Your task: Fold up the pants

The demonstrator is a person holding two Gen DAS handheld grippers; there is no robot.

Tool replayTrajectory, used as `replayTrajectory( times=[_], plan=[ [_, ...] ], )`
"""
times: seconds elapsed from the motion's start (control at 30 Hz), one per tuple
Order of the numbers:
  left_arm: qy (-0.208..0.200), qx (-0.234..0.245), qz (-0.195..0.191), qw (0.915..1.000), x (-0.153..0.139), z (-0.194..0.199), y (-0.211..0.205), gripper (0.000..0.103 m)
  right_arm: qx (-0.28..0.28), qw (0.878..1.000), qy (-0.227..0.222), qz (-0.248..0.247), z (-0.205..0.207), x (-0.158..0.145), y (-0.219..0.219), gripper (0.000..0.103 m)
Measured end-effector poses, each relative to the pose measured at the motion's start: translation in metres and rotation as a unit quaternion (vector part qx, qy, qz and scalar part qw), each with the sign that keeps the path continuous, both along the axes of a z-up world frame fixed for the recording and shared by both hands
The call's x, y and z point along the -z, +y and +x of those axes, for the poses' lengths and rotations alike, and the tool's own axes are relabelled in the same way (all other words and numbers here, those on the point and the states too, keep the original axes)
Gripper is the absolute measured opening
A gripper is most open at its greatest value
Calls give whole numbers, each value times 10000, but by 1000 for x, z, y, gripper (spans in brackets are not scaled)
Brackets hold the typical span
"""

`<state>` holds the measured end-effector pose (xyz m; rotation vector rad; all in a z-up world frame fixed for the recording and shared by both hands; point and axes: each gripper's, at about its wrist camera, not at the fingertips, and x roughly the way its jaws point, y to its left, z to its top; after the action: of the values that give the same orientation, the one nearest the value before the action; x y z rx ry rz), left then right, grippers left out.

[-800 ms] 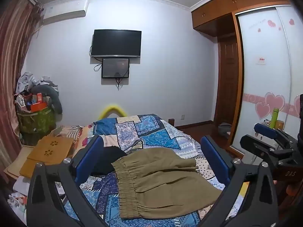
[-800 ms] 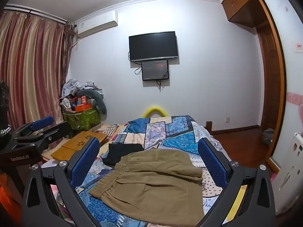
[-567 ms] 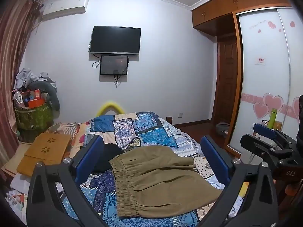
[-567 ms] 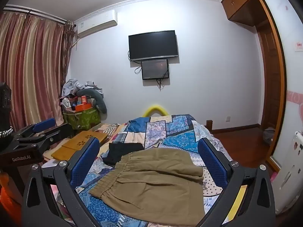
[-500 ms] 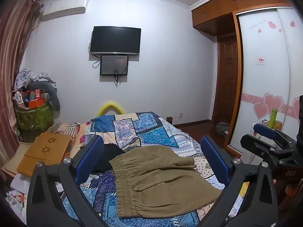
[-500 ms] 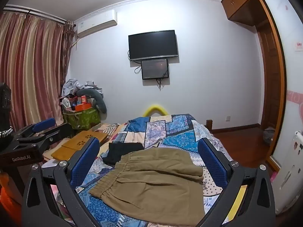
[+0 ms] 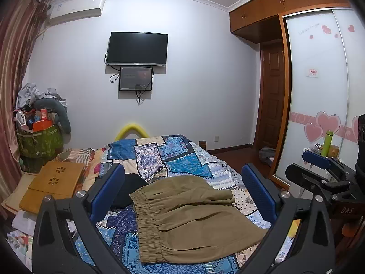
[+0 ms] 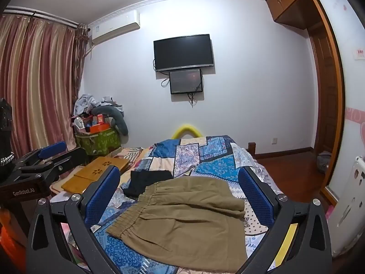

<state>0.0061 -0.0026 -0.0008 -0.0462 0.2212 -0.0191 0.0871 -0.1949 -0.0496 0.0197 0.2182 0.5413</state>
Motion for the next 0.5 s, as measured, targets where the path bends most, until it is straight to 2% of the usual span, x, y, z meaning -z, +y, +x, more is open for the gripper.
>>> replayTrajectory(
  times=[0.5],
  plan=[
    [-8, 17, 28, 10000, 5, 1, 2, 103, 43, 10000, 28, 26, 0, 5, -3, 103]
  ],
)
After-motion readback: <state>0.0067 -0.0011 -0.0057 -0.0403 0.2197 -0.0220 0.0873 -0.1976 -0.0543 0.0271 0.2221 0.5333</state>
